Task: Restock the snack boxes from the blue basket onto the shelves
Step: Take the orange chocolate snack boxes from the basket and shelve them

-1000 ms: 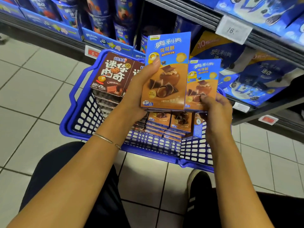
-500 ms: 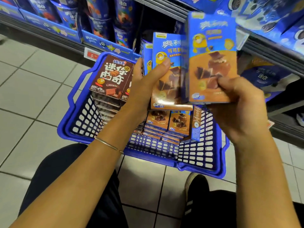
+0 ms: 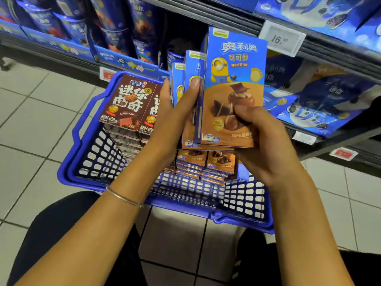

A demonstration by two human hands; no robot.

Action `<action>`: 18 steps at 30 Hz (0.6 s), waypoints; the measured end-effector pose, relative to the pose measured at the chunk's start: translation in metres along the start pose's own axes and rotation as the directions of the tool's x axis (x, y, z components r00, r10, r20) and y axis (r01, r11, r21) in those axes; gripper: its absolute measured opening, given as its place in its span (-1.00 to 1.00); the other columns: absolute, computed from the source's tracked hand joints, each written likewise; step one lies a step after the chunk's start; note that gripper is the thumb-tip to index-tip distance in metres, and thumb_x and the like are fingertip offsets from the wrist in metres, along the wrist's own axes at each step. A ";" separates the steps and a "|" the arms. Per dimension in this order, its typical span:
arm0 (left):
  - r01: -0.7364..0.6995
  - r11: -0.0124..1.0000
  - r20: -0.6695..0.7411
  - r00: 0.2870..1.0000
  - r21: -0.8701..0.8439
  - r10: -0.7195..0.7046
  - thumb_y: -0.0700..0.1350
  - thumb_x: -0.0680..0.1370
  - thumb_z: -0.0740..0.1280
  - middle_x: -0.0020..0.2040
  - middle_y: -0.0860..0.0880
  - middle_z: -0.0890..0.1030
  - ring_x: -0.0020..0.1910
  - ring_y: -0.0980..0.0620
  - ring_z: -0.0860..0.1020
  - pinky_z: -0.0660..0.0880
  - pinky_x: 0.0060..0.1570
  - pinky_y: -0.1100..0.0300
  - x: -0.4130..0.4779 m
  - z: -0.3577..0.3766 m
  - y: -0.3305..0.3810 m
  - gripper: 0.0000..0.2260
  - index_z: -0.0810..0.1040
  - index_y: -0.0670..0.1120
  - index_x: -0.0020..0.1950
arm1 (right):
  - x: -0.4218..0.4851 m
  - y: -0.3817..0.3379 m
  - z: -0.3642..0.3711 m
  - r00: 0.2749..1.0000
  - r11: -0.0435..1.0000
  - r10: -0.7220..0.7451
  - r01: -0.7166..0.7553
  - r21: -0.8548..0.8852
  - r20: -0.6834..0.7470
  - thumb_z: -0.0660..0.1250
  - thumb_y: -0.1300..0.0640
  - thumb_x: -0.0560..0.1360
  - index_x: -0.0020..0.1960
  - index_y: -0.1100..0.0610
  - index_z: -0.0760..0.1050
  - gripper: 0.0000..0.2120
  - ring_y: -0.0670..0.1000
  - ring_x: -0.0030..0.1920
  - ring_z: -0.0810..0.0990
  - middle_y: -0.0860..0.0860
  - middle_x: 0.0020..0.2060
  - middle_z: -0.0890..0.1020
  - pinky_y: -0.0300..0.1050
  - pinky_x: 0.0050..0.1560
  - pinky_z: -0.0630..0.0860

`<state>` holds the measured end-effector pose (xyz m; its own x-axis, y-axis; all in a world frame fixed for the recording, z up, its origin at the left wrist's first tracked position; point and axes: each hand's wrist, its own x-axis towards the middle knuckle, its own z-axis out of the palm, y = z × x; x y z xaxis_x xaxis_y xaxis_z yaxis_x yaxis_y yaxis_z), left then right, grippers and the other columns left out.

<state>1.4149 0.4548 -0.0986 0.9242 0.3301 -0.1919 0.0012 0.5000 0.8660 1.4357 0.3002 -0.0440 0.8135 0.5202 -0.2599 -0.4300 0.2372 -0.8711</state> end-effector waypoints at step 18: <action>-0.005 0.997 -0.218 0.976 -0.082 -0.013 0.10 0.60 0.43 0.50 -0.19 0.55 0.37 -0.22 0.62 0.58 0.33 -0.20 -0.046 0.118 0.216 -0.26 0.21 -0.09 0.69 | -0.027 -0.241 0.098 0.979 0.990 0.144 -0.142 -0.022 0.145 0.35 0.20 0.44 0.03 0.14 0.55 -0.84 -0.07 -0.30 0.71 -0.03 -0.31 0.72 -0.21 -0.26 0.62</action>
<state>1.4174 0.4530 0.1522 0.8186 0.4904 -0.2989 -0.0353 0.5624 0.8261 1.4784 0.3099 0.2136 0.6779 0.6623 -0.3192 -0.5322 0.1425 -0.8346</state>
